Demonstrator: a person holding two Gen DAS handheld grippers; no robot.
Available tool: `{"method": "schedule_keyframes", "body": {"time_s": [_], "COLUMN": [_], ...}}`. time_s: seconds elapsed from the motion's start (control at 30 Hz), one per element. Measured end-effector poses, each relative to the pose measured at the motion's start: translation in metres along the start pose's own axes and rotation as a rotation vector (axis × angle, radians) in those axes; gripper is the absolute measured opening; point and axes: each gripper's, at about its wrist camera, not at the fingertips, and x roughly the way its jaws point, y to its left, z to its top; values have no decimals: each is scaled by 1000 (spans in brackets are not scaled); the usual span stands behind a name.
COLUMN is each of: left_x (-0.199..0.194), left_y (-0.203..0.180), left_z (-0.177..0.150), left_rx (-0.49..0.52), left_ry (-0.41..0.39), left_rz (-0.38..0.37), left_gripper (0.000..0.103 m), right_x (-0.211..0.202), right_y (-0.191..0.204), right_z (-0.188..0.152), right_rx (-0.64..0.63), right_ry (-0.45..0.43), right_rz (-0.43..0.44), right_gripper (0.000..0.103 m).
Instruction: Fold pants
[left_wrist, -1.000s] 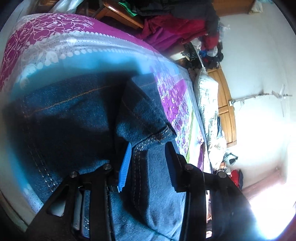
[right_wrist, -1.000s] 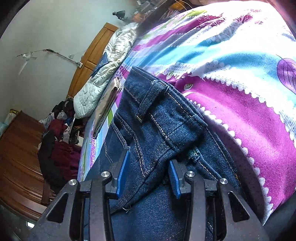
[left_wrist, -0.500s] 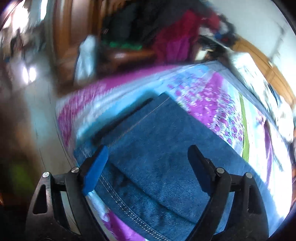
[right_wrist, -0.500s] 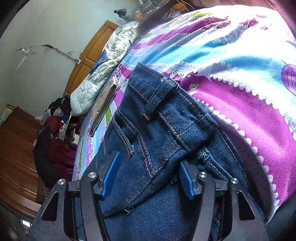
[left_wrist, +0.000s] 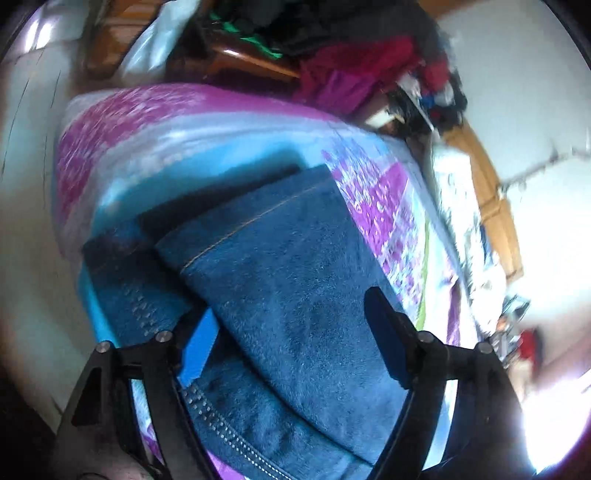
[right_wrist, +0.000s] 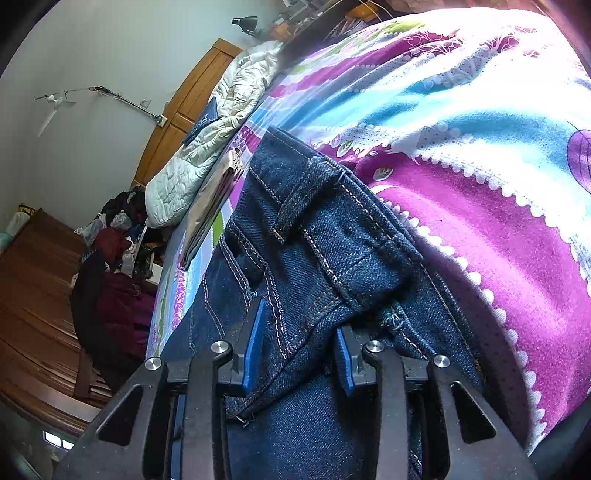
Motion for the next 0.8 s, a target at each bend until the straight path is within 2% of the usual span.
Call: {"method": "schedule_keyframes", "body": {"time_s": [0.13,0.27,0.37,0.43,0.5,0.57,0.67,0.7,0.8], "left_x": [11,17,18,20,22,24,28,27,22], "left_y": [-13,-20,-18,-19,-17,-16,-15,-15,-17], "left_z": [1,-2,-2,-1,1,2,3,3,6], "left_rx": [64,122,131,130,116,103,112,116,108], "left_ry": [22,15,9,9,12,17,20,15,5], "left_rz": [31,85,92,98,100,101,115,114,77], "left_gripper": [41,40,37,27,23,22,9,6,4], "right_x": [-5,-6,-5,-4,-3,2,7,7,0], "right_y": [-16,-19,-24,-24,-25,-23,-12,-7,19], "right_z": [3,2,6,8,8,7,6,7,14], "right_rx": [78,94,104,114,128,115,37,16,-80], "right_ry": [-5,-3,-12,-35,-59,-49,-36,-27,-21], "right_rz": [77,106,118,129,130,70,-52,-89,-141], "right_gripper": [42,42,42,42,42,41,23,11,7]}}
